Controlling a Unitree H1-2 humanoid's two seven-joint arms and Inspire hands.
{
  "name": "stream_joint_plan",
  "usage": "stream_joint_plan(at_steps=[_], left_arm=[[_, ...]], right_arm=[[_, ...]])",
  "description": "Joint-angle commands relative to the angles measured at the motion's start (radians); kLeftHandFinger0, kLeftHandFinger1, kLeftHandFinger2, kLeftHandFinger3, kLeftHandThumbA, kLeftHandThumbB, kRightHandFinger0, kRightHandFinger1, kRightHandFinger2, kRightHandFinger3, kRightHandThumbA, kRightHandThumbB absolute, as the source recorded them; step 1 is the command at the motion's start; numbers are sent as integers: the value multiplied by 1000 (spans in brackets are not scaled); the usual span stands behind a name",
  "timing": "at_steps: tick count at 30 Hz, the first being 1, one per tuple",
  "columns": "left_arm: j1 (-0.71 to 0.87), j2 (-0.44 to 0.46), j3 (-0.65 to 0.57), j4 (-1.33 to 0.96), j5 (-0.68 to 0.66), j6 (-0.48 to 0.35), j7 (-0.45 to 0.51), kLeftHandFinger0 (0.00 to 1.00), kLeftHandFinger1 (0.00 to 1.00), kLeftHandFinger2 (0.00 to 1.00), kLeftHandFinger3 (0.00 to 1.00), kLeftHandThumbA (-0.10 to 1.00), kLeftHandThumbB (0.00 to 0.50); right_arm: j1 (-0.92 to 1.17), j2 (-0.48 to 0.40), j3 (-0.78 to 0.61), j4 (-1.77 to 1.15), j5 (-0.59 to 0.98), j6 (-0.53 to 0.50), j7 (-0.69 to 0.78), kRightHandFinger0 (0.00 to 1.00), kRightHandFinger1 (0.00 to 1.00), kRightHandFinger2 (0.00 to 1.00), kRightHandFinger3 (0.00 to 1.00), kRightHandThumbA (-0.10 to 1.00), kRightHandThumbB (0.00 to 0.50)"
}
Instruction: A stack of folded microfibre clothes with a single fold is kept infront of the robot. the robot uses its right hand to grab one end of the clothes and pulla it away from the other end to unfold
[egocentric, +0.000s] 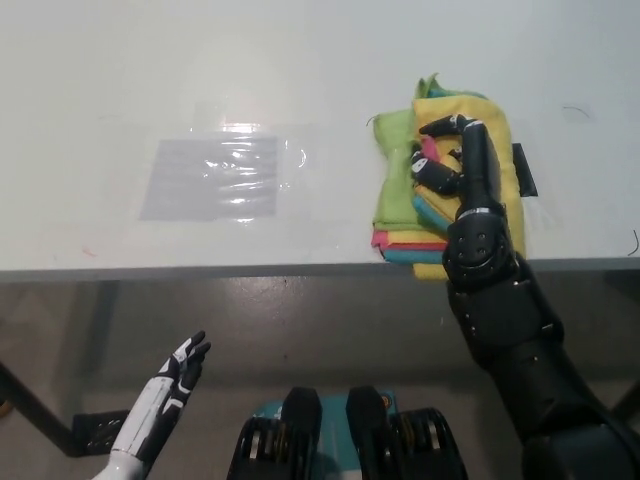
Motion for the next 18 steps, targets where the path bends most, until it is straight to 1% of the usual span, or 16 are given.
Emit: stream_joint_plan(at_steps=[1, 3, 5, 7, 9, 10, 11, 12, 13, 15, 16, 18], left_arm=[[-16, 20, -5, -19, 23, -17, 3, 1000, 1000, 1000, 1000, 1000, 292], [-19, 25, -8, -19, 37, -24, 6, 1000, 1000, 1000, 1000, 1000, 281], [-20, 25, -7, -23, 34, -11, 4, 1000, 1000, 1000, 1000, 1000, 289], [-2, 23, -8, -32, 27, -9, -1, 1000, 1000, 1000, 1000, 1000, 289], [13, 24, -10, -40, 34, -11, 1, 1000, 1000, 1000, 1000, 1000, 288], [26, 24, -10, -46, 38, -9, 3, 1000, 1000, 1000, 1000, 1000, 284], [33, 24, -11, -50, 41, -9, 4, 1000, 1000, 1000, 1000, 1000, 283], [54, 24, -12, -57, 44, -15, 6, 1000, 1000, 1000, 1000, 1000, 278], [56, 23, -11, -60, 40, -12, 4, 1000, 1000, 1000, 1000, 1000, 276], [56, 21, -9, -60, 30, -9, 1, 1000, 1000, 1000, 1000, 1000, 284], [45, 26, -2, -58, 13, 0, -8, 1000, 1000, 1000, 1000, 1000, 291], [44, 26, -3, -52, 10, -6, -10, 1000, 1000, 1000, 1000, 1000, 296]], right_arm=[[-27, -19, -15, 2, 51, -48, -42, 39, 305, 645, 507, 321, 127], [-23, -24, -17, 3, 59, -62, -46, 47, 317, 652, 521, 325, 131], [-18, -26, -19, -5, 72, -65, -45, 48, 320, 647, 508, 350, 142], [7, -26, -21, -25, 81, -80, -42, 40, 323, 649, 523, 354, 134], [24, -22, -22, -38, 88, -86, -42, 47, 354, 674, 499, 359, 135], [43, -19, -28, -58, 100, -108, -39, 56, 339, 629, 440, 343, 127], [55, -18, -30, -76, 105, -118, -36, 41, 302, 577, 369, 342, 125], [79, -14, -30, -105, 106, -120, -40, 3, 251, 518, 249, 352, 121], [92, -18, -32, -136, 112, -138, -38, 0, 249, 513, 230, 385, 104], [104, -19, -52, -172, 147, -172, -25, 0, 233, 520, 200, 393, 71], [100, -15, -90, -200, 198, -222, -30, 0, 241, 526, 161, 386, 55], [109, -19, -116, -249, 239, -237, -5, 0, 194, 488, 119, 440, 20]])
